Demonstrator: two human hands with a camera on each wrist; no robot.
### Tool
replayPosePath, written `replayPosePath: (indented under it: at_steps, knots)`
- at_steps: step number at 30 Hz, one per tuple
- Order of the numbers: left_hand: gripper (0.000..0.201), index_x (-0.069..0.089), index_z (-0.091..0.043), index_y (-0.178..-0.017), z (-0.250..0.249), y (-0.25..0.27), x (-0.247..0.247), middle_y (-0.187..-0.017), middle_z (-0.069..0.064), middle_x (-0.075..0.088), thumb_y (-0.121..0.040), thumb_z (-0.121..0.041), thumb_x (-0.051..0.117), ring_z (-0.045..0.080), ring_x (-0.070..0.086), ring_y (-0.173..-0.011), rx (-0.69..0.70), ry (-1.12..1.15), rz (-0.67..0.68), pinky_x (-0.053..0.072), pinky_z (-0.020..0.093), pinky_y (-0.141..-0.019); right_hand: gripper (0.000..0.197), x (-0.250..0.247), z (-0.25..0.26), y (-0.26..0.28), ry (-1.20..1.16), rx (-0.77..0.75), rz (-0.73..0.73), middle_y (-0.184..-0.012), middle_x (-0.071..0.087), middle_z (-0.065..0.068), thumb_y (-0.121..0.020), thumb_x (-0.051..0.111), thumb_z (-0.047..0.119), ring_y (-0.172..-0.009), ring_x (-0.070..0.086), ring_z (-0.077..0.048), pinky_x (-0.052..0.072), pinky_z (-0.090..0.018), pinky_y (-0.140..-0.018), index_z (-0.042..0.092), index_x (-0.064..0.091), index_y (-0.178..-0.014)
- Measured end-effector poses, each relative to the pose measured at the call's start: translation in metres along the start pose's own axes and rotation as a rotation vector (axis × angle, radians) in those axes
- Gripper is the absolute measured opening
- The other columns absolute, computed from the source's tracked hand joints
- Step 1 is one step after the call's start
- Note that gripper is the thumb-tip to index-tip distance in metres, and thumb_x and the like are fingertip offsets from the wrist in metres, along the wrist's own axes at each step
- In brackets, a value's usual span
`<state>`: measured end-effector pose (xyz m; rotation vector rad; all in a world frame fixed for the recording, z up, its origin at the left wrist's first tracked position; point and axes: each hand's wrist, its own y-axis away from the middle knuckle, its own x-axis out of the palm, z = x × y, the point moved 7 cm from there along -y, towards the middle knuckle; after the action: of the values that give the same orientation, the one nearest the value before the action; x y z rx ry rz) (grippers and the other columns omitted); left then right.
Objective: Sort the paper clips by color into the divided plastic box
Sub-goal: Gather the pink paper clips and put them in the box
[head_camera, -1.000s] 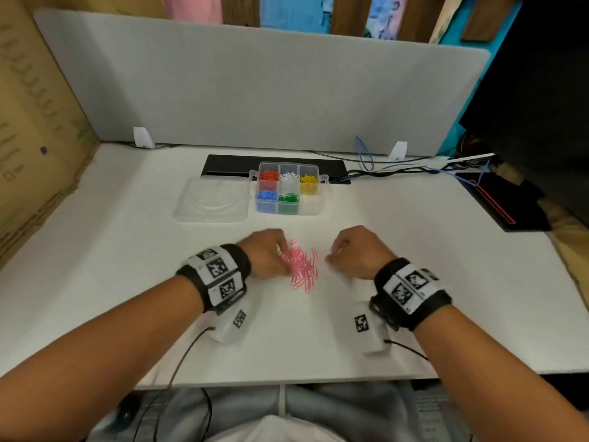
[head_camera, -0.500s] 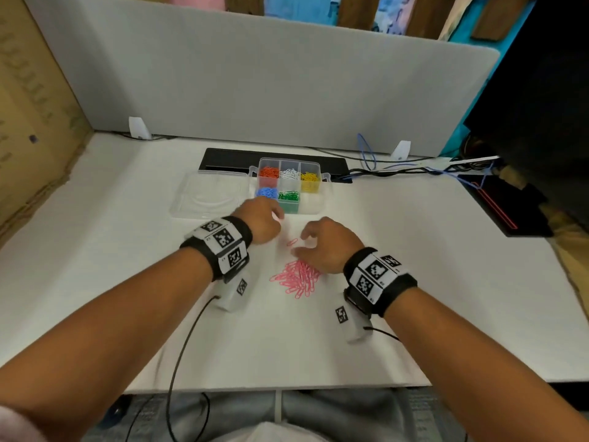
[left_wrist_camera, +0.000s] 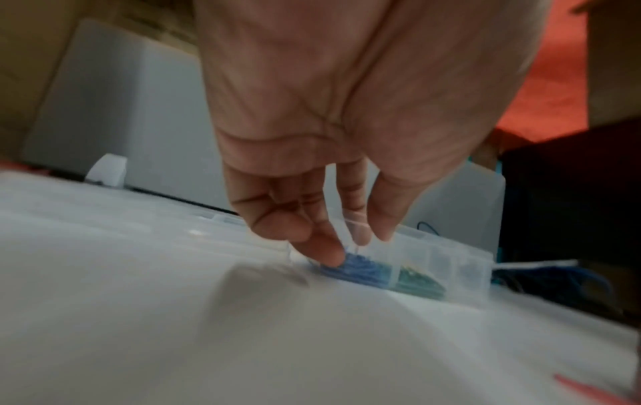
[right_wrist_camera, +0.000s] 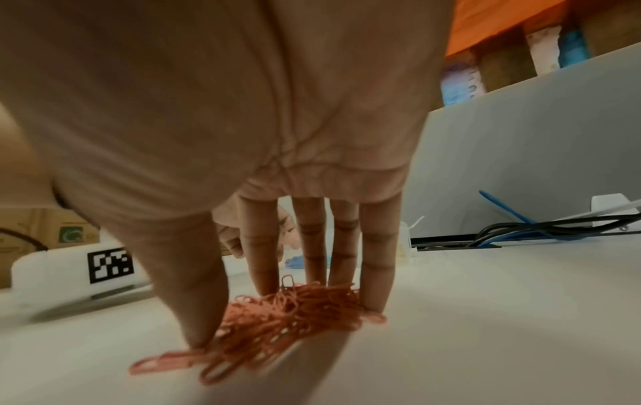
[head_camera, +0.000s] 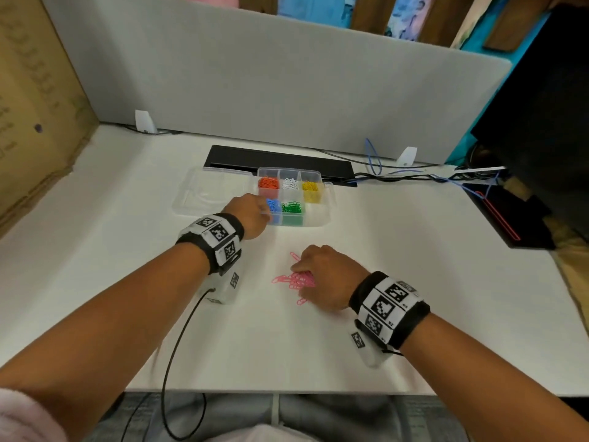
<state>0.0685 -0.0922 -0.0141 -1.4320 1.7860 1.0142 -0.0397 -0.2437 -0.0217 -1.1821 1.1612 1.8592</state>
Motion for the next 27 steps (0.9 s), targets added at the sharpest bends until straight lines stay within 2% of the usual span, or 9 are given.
replayPosePath:
  at_steps: [2,5,7,9,12,16,20,23,27]
  knots:
    - [0.018,0.069,-0.019,-0.104,0.01,0.008,0.0,-0.127,0.007,0.063,-0.097,-0.029,0.055,0.025,0.061,-0.108,-0.016,0.153,0.016,0.047,0.03,-0.092,0.06,0.003,-0.001,0.008,0.015,-0.001,0.053,-0.142,0.041,0.0,-0.089,0.065,0.04,-0.129,0.039,-0.022,0.038,-0.037,-0.107,0.024,0.047,-0.145]
    - [0.014,0.068,-0.021,-0.082,0.02,0.023,0.003,-0.095,0.005,0.066,-0.095,-0.023,0.061,0.015,0.06,-0.072,-0.027,0.383,0.068,0.05,0.023,-0.069,0.055,0.006,-0.001,0.013,0.02,-0.012,0.048,-0.138,0.044,-0.001,-0.089,0.064,0.026,-0.126,0.042,-0.022,0.04,-0.035,-0.105,0.024,0.051,-0.142]
    - [0.011,0.067,-0.021,-0.085,0.023,0.033,0.002,-0.082,0.003,0.063,-0.094,-0.02,0.062,0.012,0.056,-0.062,-0.043,0.44,0.076,0.047,0.02,-0.059,0.043,0.006,-0.001,0.013,0.0,-0.011,-0.014,-0.128,0.052,-0.002,-0.091,0.06,0.017,-0.117,0.05,-0.023,0.043,-0.031,-0.098,0.024,0.059,-0.134]
    - [0.008,0.064,-0.022,-0.099,0.019,0.044,-0.003,-0.082,0.004,0.063,-0.093,-0.018,0.063,0.014,0.055,-0.062,-0.017,0.422,0.046,0.044,0.02,-0.056,0.036,0.006,-0.003,0.013,-0.025,0.015,-0.057,-0.12,0.056,-0.002,-0.092,0.058,0.014,-0.11,0.056,-0.023,0.043,-0.026,-0.09,0.023,0.065,-0.126]
    - [0.018,0.063,-0.02,-0.103,-0.002,0.067,-0.001,-0.088,-0.003,0.063,-0.087,-0.019,0.071,0.013,0.059,-0.076,0.106,0.293,0.082,0.044,0.018,-0.062,0.034,0.005,-0.004,0.014,-0.064,0.032,-0.097,-0.117,0.061,-0.001,-0.09,0.058,0.009,-0.107,0.058,-0.023,0.041,-0.023,-0.084,0.022,0.069,-0.12]
    - [0.045,0.061,-0.026,-0.114,-0.03,0.096,0.036,-0.108,-0.006,0.059,-0.075,-0.037,0.081,0.013,0.058,-0.098,0.223,-0.06,0.343,0.048,0.025,-0.086,0.036,-0.005,-0.006,0.017,-0.147,0.048,-0.169,-0.116,0.069,-0.001,-0.087,0.057,0.005,-0.103,0.063,-0.022,0.046,-0.024,-0.085,0.02,0.072,-0.115]
    - [0.083,0.048,-0.027,-0.134,-0.046,0.1,0.058,-0.121,-0.001,0.046,-0.064,-0.059,0.081,0.022,0.045,-0.119,0.243,-0.234,0.352,0.044,0.038,-0.099,0.03,-0.017,-0.011,0.023,-0.219,0.07,-0.262,-0.103,0.074,0.0,-0.085,0.06,0.006,-0.092,0.066,-0.019,0.05,-0.026,-0.079,0.02,0.076,-0.106]
    - [0.091,0.044,-0.024,-0.133,-0.054,0.099,0.064,-0.124,0.004,0.044,-0.061,-0.069,0.077,0.025,0.042,-0.118,0.222,-0.317,0.363,0.045,0.041,-0.096,0.021,-0.025,-0.021,0.028,-0.311,0.112,-0.331,-0.097,0.074,0.0,-0.084,0.065,0.011,-0.087,0.067,-0.018,0.055,-0.032,-0.082,0.02,0.077,-0.099]
    - [0.079,0.051,-0.023,-0.128,-0.058,0.098,0.069,-0.116,0.003,0.045,-0.065,-0.062,0.08,0.023,0.053,-0.103,0.215,-0.314,0.348,0.049,0.038,-0.092,0.015,-0.026,-0.034,0.028,-0.389,0.176,-0.358,-0.095,0.073,0.002,-0.084,0.074,0.014,-0.085,0.065,-0.012,0.053,-0.024,-0.08,0.018,0.078,-0.098]
